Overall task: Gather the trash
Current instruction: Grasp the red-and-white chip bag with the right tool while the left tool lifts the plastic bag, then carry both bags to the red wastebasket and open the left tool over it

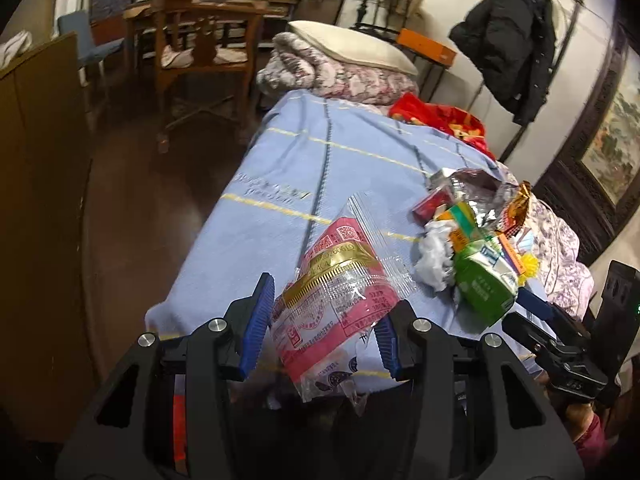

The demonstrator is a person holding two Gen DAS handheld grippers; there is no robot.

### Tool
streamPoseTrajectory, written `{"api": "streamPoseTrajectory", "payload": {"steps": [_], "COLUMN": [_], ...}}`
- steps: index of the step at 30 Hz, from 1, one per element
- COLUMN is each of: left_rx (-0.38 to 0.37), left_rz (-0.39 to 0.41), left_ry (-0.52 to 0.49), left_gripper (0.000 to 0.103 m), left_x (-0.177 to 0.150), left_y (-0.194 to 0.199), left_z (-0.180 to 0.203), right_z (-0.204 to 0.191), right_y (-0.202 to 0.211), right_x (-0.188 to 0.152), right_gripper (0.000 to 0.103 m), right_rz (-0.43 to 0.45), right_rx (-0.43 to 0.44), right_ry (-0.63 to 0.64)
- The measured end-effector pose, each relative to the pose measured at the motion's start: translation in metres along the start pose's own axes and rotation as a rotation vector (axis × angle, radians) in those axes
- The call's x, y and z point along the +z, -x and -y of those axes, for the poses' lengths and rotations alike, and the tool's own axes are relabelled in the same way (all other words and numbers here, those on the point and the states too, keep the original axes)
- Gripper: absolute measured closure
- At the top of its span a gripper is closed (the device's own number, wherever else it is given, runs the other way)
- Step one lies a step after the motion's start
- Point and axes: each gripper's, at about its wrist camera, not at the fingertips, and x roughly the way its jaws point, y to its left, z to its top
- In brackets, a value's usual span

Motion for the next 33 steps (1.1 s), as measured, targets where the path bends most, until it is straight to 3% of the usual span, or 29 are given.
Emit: {"api": "streamPoseTrajectory", "payload": {"steps": [1, 11, 12, 14, 16, 19, 21, 23, 25, 33], "left_rx": [0.008, 0.001, -0.004, -0.012, -0.018, -0.014, -0.009, 0.005, 0.019, 0.07], "left_rz": [-0.007, 0.008, 0.005, -0.004, -0.005, 0.013, 0.028, 0.04, 0.044, 0.049], "left_ry": [0.018, 0.079, 0.077, 0.064, 0.055, 0.044, 0.048, 0.058, 0.071, 0.093], "left_gripper": [0.056, 0.056, 0.056, 0.056, 0.056, 0.056, 0.056, 0.056, 0.056, 0.056], "left_x": [-0.001, -0.001, -0.001, 0.0, 0.001, 0.001, 0.0, -0.002, -0.006, -0.022], "left_y": [0.0, 0.005, 0.004, 0.002, 0.004, 0.014, 0.024, 0.033, 0.042, 0.068], "left_z": [-0.004, -0.015, -0.015, -0.014, -0.013, -0.015, -0.02, -0.027, -0.037, -0.071], "right_z": [0.0, 0.044, 0.045, 0.044, 0.044, 0.047, 0.051, 0.05, 0.052, 0.029], "right_y": [-0.005, 0.023, 0.029, 0.031, 0.022, -0.008, -0.025, -0.035, -0.031, 0.02], "right_x": [0.003, 0.029, 0.034, 0.044, 0.063, 0.083, 0.088, 0.087, 0.083, 0.098], "right_gripper": [0.028, 0.028, 0.026, 0.005, 0.005, 0.005, 0.013, 0.08, 0.08, 0.081], "right_rz": [-0.014, 0.017, 0.045, 0.083, 0.126, 0.09, 0.069, 0.061, 0.086, 0.247], "right_rx": [0.005, 0.106, 0.077, -0.002, -0.089, -0.109, -0.107, -0.1, -0.057, -0.072], "right_ry": [0.013, -0.186, -0.182, -0.147, -0.106, -0.096, -0.102, -0.101, -0.134, -0.108]}}
